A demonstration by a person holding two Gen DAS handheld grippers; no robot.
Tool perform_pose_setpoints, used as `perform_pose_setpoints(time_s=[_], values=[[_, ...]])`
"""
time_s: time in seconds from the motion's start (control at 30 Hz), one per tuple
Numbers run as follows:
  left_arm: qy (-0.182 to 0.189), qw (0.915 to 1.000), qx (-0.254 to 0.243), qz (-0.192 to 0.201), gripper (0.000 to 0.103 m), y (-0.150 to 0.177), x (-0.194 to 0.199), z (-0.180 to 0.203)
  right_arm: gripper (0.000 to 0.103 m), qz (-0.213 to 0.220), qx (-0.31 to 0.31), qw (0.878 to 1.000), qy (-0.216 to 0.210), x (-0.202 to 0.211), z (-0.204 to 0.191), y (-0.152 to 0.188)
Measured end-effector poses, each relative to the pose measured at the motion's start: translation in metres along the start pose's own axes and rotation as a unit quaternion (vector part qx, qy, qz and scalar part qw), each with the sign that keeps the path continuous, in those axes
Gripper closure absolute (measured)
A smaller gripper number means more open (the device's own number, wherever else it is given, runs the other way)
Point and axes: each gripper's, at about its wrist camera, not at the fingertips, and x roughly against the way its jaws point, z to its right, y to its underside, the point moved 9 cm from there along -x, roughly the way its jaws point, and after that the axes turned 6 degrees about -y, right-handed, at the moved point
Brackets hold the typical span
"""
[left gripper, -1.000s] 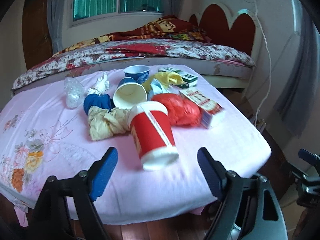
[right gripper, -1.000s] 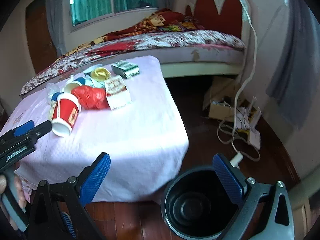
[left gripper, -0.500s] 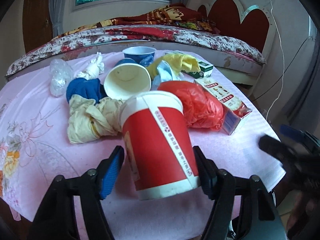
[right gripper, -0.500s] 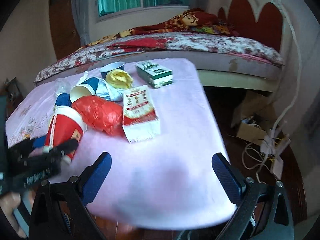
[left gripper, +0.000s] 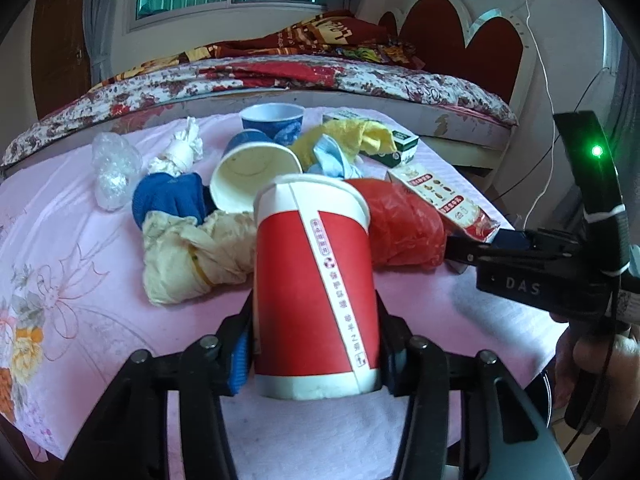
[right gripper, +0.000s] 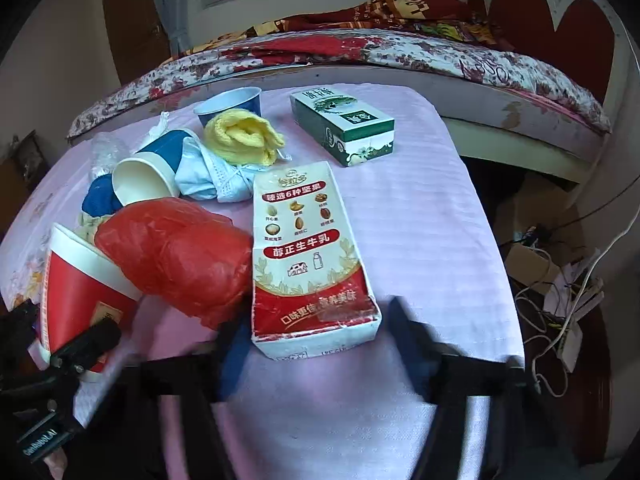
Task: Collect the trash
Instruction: 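Grasp the red-and-white paper cup with the left tool while the right tool grasps the milk carton, then carry the cup and carton to the black bin and open both tools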
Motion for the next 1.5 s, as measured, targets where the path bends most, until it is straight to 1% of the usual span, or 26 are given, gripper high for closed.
perform_pose_setpoints(time_s=[0.07, 0.13, 0.27, 0.37, 0.5, 0.7, 0.87, 1.1, 1.3, 1.5], values=[[0.000, 1.0000, -0.004, 0.002, 0.053, 0.002, 0.004, -0.002, 0.049, -0.001, 0.010, 1.000, 0.000, 0.005, -0.004, 0.002], [-0.001, 1.0000, -0.006, 0.002, 0.053, 0.007, 0.007, -0.003, 0.049, -0.002, 0.026, 1.000, 0.017, 0.012, -0.006, 0.008], [0.002, 1.0000, -0.007, -0.001, 0.053, 0.014, 0.013, -0.003, 0.049, -0.007, 0.037, 0.999, 0.029, 0.025, -0.005, 0.020], [0.003, 1.0000, -0.008, 0.001, 0.053, 0.018, 0.019, -0.002, 0.050, -0.005, 0.029, 0.999, 0.030, 0.036, -0.002, 0.026], [0.000, 0.9999, -0.008, 0.008, 0.053, 0.017, 0.027, -0.002, 0.050, 0.010, 0.018, 0.999, 0.037, 0.056, 0.004, 0.030], [0.012, 0.9995, -0.018, 0.023, 0.053, 0.014, 0.042, 0.007, 0.050, 0.027, 0.007, 0.999, 0.042, 0.087, 0.012, 0.037], [0.035, 0.9982, -0.036, 0.032, 0.053, 0.014, 0.054, 0.030, 0.050, 0.038, 0.009, 0.998, 0.055, 0.115, 0.018, 0.048], [0.078, 0.9936, -0.074, 0.035, 0.053, 0.024, 0.067, 0.079, 0.050, 0.047, -0.001, 0.996, 0.081, 0.161, 0.042, 0.077], [0.120, 0.9861, -0.111, 0.028, 0.053, 0.039, 0.076, 0.128, 0.050, 0.039, -0.025, 0.993, 0.105, 0.187, 0.076, 0.112], [0.159, 0.9741, -0.160, 0.016, 0.053, 0.061, 0.085, 0.176, 0.050, 0.017, -0.051, 0.991, 0.123, 0.199, 0.111, 0.150]])
